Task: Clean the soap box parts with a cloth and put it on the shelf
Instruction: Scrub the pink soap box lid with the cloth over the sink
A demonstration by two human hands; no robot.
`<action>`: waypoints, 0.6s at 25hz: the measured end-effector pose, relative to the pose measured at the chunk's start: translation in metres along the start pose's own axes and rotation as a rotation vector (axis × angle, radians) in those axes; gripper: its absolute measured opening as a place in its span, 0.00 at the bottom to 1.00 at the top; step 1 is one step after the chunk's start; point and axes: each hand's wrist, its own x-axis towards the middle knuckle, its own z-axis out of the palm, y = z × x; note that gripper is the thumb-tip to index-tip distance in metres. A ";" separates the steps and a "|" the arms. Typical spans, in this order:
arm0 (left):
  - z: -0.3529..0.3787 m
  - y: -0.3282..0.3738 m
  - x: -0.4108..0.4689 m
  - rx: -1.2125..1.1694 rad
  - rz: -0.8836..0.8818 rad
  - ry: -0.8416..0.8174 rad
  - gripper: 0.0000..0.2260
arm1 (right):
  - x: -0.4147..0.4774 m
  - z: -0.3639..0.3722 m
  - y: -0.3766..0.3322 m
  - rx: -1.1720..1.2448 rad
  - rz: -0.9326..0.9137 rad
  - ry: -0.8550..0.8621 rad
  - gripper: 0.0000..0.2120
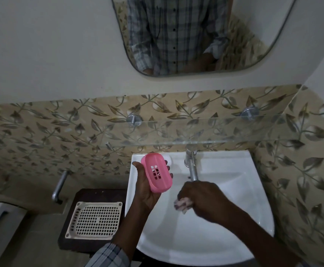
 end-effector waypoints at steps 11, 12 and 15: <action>-0.007 0.004 0.000 0.172 0.128 0.078 0.14 | 0.015 0.007 0.042 1.353 0.693 0.588 0.15; -0.006 0.003 -0.001 0.166 0.109 0.078 0.13 | 0.019 0.008 0.036 1.339 0.680 0.592 0.14; 0.001 -0.004 -0.005 0.163 0.083 0.119 0.13 | 0.028 0.017 0.021 1.018 0.632 0.579 0.14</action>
